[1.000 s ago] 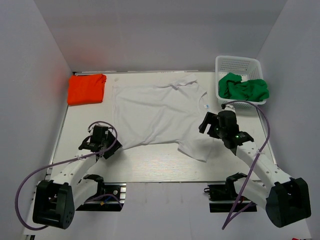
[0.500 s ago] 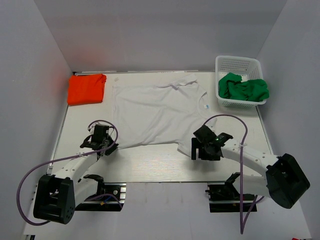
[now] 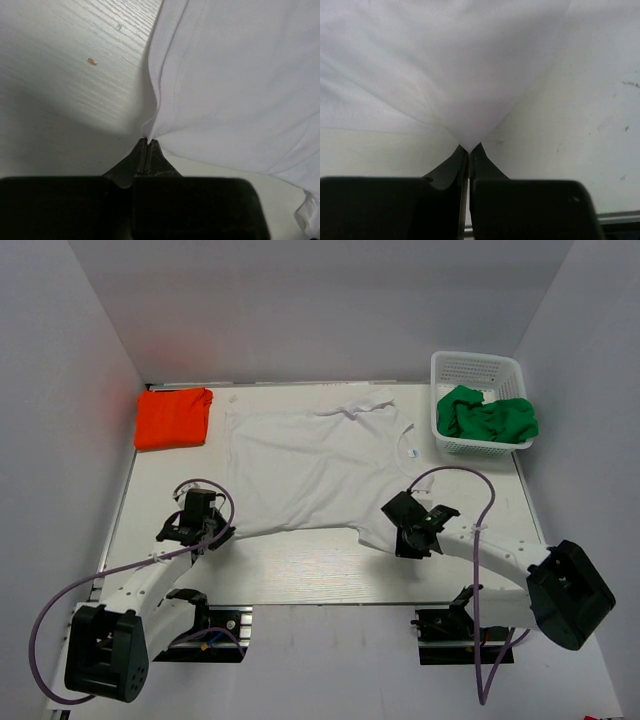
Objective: Fold and stack the t-shirts
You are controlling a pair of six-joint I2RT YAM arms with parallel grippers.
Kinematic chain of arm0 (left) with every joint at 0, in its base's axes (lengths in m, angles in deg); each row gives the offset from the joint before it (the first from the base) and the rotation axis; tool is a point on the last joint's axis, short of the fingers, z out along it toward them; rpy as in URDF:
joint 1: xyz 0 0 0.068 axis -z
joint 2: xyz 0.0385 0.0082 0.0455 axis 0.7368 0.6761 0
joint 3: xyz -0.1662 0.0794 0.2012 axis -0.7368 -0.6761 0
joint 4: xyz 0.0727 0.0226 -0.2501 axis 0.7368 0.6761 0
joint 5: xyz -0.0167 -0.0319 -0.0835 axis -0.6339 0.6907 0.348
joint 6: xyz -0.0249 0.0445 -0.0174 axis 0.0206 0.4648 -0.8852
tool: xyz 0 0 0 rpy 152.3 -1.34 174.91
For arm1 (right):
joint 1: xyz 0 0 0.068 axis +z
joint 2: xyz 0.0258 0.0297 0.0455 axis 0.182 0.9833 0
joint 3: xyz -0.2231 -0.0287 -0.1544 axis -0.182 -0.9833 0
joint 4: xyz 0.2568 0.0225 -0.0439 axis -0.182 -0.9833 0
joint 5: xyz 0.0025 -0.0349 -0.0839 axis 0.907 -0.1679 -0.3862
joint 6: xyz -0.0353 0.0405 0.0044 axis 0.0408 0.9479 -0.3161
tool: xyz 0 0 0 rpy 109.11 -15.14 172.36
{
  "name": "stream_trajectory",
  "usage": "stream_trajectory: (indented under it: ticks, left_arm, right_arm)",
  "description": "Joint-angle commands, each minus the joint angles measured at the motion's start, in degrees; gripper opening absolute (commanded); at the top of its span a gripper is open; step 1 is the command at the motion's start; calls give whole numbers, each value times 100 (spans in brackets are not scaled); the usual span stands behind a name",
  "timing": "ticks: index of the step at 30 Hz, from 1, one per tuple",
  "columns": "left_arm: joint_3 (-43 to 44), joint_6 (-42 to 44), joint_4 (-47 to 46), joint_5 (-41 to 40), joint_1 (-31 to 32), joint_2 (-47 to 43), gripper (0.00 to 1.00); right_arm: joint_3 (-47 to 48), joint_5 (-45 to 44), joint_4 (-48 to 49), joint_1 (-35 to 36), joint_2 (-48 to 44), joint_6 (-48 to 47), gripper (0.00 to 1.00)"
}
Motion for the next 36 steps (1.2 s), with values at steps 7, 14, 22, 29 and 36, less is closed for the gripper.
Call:
stream_trajectory:
  ticks: [7,14,22,29,36]
  left_arm:
    - [476,-517,1489,-492,13,-874,0]
    - [530,-466,1289,-326,13,-972,0]
    - [704,-289,330,-175,13,-261,0]
    - [1417,-342,-65,-536,-57,460,0]
    - [2180,-395,-206,-1028,-110,1479,0]
  right_arm:
    - [342,91,-1769,37,-1948,516,0]
    - [447,387,-1607,37,-1862,236,0]
    - [904,38,62,-112,-1433,-520,0]
    - [1599,-280,853,-587,-852,-1170,0]
    - [2091,-272,1338,-1359,-8,-1452,0]
